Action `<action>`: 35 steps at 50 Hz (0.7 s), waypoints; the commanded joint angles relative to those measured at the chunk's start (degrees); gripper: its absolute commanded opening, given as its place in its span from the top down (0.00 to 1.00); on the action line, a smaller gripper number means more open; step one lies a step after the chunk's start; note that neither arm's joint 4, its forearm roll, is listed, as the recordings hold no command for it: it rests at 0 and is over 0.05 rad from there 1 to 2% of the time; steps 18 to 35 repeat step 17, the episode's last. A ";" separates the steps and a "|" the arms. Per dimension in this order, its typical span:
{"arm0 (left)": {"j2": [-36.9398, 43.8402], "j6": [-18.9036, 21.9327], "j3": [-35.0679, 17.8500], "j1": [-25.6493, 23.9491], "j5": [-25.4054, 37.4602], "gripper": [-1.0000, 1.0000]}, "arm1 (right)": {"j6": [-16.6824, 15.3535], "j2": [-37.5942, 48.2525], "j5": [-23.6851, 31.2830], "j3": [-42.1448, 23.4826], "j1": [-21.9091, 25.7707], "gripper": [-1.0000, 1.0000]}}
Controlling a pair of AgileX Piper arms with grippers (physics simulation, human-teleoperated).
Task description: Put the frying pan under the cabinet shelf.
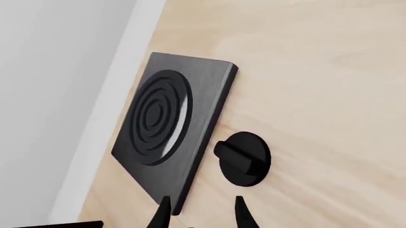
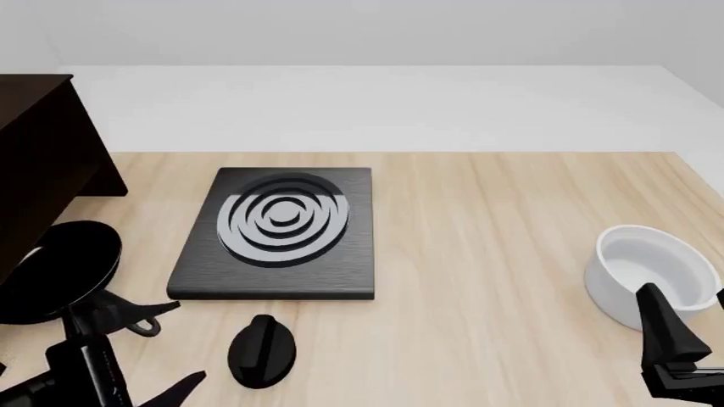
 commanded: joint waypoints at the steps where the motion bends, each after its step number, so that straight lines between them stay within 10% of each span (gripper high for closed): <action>1: -0.58 -3.37 -2.15 -3.13 2.44 0.00 | 0.00 -0.01 0.01 0.00 -0.01 0.00; 35: -5.09 -3.59 -5.20 -2.61 10.83 0.00 | 0.01 0.00 0.00 0.00 0.00 0.00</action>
